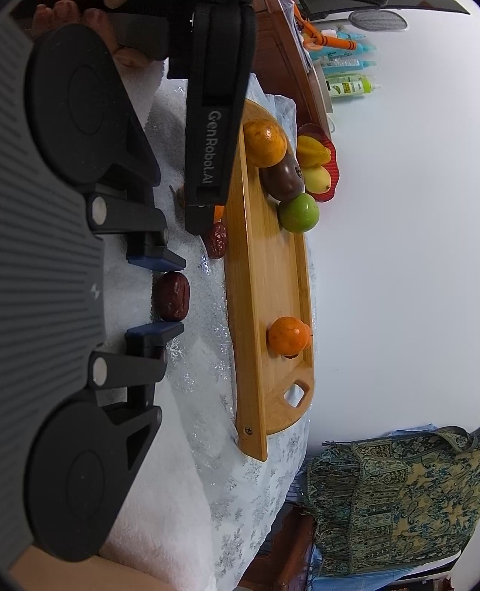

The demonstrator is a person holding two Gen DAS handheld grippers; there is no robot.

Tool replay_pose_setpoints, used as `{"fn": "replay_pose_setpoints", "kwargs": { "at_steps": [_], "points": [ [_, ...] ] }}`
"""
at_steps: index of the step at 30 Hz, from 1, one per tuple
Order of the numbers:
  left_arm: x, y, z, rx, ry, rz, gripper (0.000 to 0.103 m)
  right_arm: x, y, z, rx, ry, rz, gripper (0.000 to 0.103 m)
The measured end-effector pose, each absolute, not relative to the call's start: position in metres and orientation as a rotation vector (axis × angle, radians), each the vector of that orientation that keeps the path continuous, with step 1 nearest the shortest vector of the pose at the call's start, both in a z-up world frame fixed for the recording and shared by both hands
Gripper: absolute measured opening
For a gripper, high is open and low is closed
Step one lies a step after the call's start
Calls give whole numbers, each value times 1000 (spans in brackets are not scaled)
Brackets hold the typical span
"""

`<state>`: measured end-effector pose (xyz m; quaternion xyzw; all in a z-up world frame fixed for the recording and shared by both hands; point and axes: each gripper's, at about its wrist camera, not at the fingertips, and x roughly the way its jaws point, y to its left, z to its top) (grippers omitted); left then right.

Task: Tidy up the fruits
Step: 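Lift and carry the tangerine and red date over the tray with both tools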

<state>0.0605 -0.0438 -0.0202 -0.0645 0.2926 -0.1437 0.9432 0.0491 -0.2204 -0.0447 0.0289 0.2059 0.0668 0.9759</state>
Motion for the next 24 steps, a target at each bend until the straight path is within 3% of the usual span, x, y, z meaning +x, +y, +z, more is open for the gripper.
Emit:
{"fn": "replay_pose_setpoints", "kwargs": {
  "at_steps": [24],
  "points": [
    [61,-34,-7,-78,538,-199,36,58,-221,-24,94,343,150,33]
  ]
}}
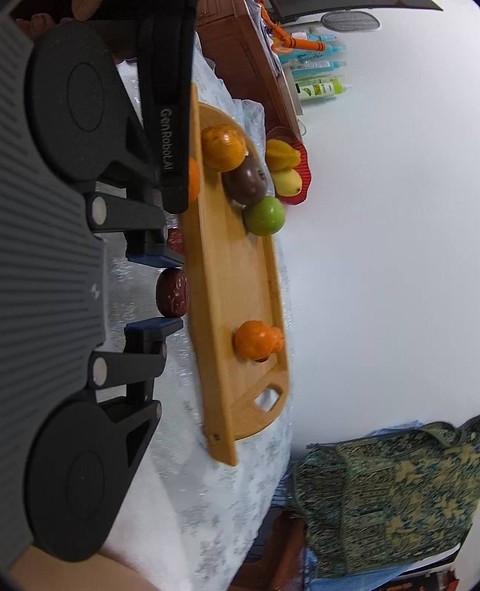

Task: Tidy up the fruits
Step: 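Lift and carry the tangerine and red date over the tray with both tools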

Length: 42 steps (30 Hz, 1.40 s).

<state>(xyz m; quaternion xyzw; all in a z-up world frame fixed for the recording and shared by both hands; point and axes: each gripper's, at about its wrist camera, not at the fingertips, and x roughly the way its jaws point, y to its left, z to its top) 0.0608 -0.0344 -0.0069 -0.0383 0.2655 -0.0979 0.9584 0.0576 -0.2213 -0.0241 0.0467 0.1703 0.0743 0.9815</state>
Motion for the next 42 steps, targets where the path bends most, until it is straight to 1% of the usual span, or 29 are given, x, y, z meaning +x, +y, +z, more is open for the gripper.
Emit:
{"fn": "replay_pose_setpoints", "kwargs": {
  "at_steps": [7,12,18,27,32,42],
  "points": [
    [63,-28,-1,-89,535,-215,36,72,-230,-12,140,353,138,33],
    [60,-24,10,-113,460,-244,35,84,-245,-7,203,370,110,33],
    [77,-24,28,-103,426,-221,35,100,-254,7,209,345,110,33],
    [116,-8,48,-129,424,-172,35,130,-258,29,216,299,127,33],
    [142,6,60,-135,392,-128,35,154,-263,42,222,285,123,33],
    [212,35,69,-144,413,-37,35,215,-275,49,254,339,114,33]
  ]
}}
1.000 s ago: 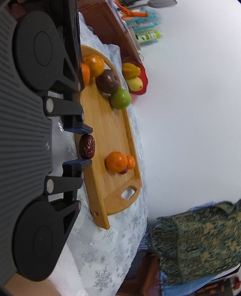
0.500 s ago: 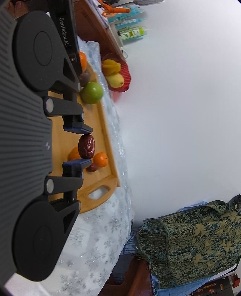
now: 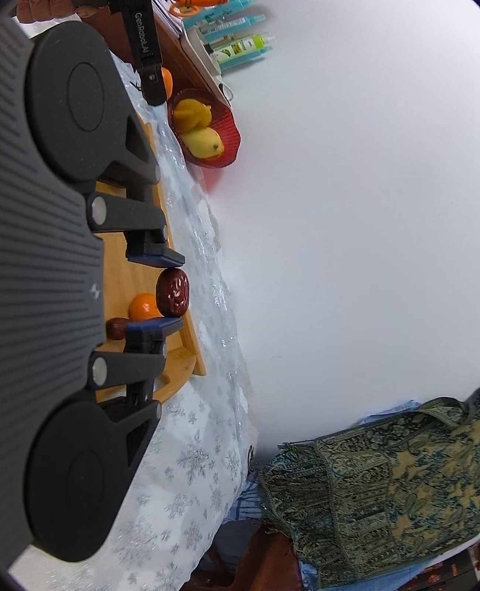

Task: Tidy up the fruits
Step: 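Lift and carry the tangerine and red date over the tray with both tools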

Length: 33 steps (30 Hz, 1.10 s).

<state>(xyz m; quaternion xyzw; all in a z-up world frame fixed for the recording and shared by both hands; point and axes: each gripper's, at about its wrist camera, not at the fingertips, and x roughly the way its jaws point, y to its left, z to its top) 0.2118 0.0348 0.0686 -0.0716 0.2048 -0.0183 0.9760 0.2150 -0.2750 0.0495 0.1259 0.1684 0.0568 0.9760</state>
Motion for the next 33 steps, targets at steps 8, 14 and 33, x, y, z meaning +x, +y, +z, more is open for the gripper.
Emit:
{"fn": "replay_pose_setpoints", "kwargs": {
  "at_steps": [8,14,33],
  "points": [
    [253,55,56,-166,484,19,35,259,-284,46,282,398,96,33],
    [269,60,48,-179,512,33,35,282,-290,42,301,428,95,33],
    [289,55,36,-173,583,10,36,332,-286,25,283,546,102,33]
  ]
}}
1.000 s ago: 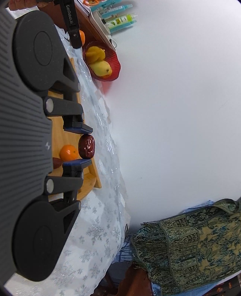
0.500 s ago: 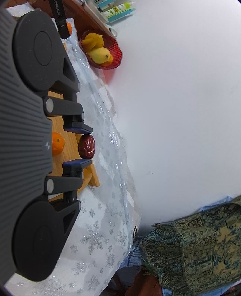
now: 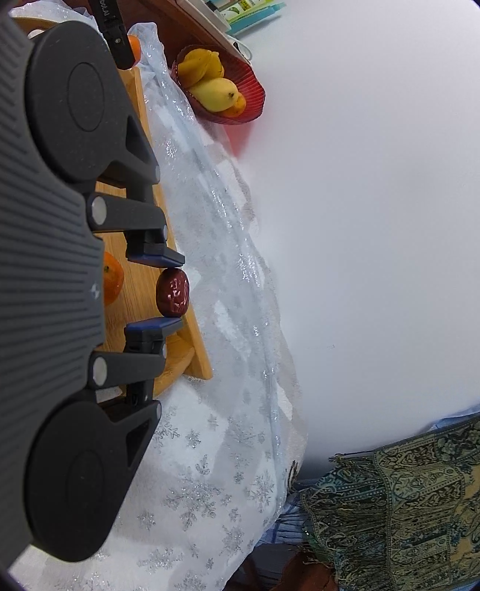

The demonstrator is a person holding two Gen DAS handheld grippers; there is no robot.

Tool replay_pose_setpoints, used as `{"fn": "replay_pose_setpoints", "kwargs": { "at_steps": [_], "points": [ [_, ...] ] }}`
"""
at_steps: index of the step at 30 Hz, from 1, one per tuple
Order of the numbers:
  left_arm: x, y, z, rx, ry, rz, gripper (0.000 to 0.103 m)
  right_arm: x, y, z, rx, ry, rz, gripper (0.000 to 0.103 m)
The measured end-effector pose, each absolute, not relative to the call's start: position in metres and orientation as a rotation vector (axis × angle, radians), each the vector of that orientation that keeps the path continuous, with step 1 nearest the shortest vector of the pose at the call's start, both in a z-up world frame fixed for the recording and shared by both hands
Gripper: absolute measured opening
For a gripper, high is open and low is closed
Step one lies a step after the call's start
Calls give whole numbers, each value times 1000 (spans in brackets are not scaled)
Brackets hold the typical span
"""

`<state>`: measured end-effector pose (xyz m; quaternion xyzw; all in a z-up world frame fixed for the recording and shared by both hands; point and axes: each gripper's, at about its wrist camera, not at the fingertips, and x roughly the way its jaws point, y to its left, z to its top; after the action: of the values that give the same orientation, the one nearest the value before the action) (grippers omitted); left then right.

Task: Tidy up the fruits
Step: 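Lift and carry the tangerine and red date over the tray with both tools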

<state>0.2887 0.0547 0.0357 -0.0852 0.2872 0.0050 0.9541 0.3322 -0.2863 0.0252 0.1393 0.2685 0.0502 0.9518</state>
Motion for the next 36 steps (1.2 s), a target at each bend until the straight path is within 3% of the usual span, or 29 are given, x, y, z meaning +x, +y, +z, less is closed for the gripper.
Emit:
{"fn": "replay_pose_setpoints", "kwargs": {
  "at_steps": [36],
  "points": [
    [300,59,27,-189,660,-3,36,348,-283,14,260,598,98,35]
  ]
}}
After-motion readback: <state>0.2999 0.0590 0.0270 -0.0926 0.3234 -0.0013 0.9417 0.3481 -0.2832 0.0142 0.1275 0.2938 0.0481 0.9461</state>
